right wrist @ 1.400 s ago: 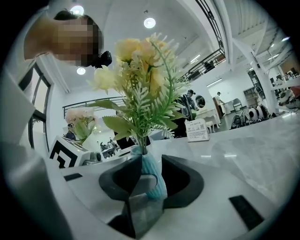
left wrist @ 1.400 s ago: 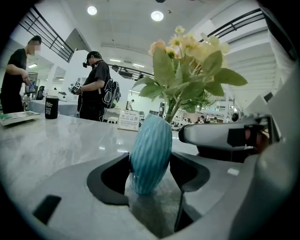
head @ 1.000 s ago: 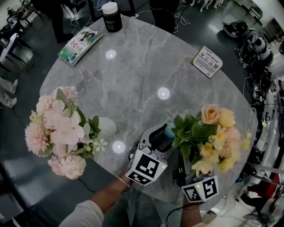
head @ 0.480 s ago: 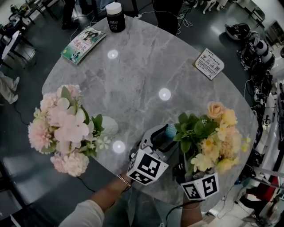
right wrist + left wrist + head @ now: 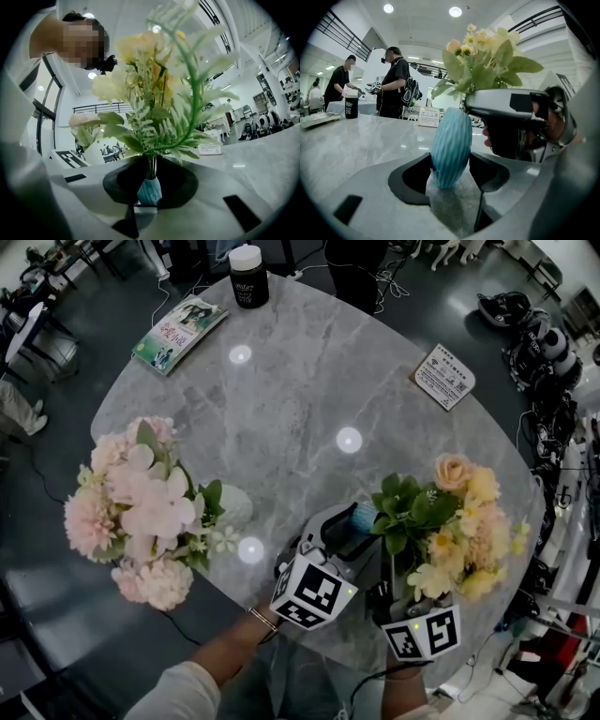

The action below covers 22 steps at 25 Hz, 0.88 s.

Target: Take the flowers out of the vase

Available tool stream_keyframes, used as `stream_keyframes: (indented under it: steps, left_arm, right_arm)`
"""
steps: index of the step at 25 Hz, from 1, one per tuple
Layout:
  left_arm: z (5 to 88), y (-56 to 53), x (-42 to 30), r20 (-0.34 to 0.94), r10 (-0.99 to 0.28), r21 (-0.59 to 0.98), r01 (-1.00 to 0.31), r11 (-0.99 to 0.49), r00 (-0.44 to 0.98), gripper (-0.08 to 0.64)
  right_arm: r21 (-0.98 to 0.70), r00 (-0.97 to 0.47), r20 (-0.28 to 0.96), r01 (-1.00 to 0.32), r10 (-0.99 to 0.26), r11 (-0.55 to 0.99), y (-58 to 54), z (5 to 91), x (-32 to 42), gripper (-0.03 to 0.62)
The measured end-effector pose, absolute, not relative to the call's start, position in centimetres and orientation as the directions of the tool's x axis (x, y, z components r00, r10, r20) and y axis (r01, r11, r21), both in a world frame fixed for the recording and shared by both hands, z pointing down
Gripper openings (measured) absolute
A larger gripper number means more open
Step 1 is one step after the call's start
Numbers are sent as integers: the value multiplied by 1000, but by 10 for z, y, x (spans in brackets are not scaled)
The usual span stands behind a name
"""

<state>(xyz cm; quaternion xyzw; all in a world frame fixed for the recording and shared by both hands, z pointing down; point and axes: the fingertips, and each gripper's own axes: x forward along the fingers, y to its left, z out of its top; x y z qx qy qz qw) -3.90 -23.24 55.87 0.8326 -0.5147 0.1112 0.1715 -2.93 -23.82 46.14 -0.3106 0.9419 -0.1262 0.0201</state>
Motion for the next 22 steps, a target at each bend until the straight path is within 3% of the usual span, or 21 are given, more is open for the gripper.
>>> stream_keyframes:
  steps: [22]
  left_arm:
    - [561,-231,-39,362,-816,204,-893,-402,450,270]
  right_arm:
    - [-233,-788,19,-603,-616,763,-240,429,-21,54]
